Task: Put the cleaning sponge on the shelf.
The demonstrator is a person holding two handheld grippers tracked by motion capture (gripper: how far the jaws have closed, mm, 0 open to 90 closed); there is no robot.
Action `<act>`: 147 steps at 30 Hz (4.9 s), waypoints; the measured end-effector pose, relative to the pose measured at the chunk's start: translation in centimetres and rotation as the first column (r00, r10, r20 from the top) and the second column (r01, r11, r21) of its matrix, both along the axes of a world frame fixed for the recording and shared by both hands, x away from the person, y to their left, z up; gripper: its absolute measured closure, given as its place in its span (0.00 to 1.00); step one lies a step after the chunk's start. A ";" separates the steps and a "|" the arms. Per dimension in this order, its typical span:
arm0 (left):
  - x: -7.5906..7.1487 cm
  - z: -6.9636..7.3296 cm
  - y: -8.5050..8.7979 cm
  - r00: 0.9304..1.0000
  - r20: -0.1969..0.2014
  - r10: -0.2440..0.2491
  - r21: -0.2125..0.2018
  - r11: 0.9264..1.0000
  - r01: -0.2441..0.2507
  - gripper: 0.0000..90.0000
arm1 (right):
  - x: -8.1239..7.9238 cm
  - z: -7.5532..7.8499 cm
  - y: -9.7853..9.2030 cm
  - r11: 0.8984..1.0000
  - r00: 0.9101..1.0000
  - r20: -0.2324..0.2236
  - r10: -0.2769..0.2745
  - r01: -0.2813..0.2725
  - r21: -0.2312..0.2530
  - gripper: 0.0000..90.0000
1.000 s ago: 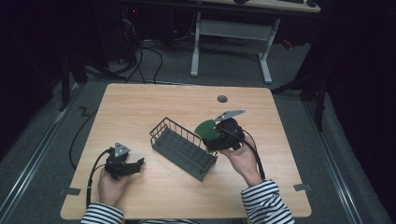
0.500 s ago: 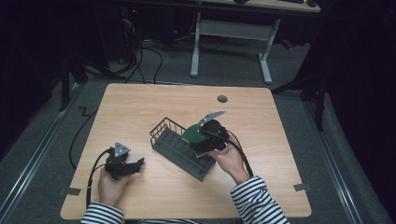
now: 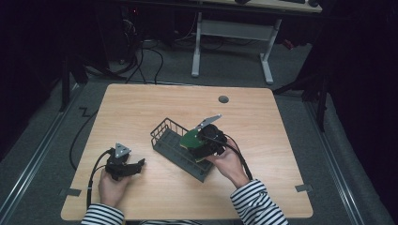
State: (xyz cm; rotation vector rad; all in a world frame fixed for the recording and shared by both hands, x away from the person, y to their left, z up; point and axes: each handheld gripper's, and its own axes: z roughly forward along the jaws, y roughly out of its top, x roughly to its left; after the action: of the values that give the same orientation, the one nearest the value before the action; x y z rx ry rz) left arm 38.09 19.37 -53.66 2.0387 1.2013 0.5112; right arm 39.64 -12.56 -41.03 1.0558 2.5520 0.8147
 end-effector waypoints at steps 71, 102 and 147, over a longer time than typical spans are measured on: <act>0.0 0.0 0.0 1.000 0.001 0.002 -0.003 1.000 -0.002 0.30 | -4.0 2.1 -15.3 0.899 0.950 0.084 -0.302 0.255 0.357 0.41; 0.0 0.0 0.0 1.000 0.001 0.004 -0.002 1.000 -0.004 0.30 | -6.7 -4.6 -20.6 0.825 0.909 0.022 -0.416 0.367 0.429 0.42; 0.0 0.0 0.0 1.000 0.001 0.005 -0.007 1.000 -0.005 0.30 | -5.8 -10.7 -16.4 0.879 0.900 0.075 -0.430 0.397 0.265 0.41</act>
State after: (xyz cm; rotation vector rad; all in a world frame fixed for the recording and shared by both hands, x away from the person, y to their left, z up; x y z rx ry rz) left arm 38.09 19.36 -53.68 2.0296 1.2066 0.5098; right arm 33.87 -28.92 -51.71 1.5011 2.0377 1.0478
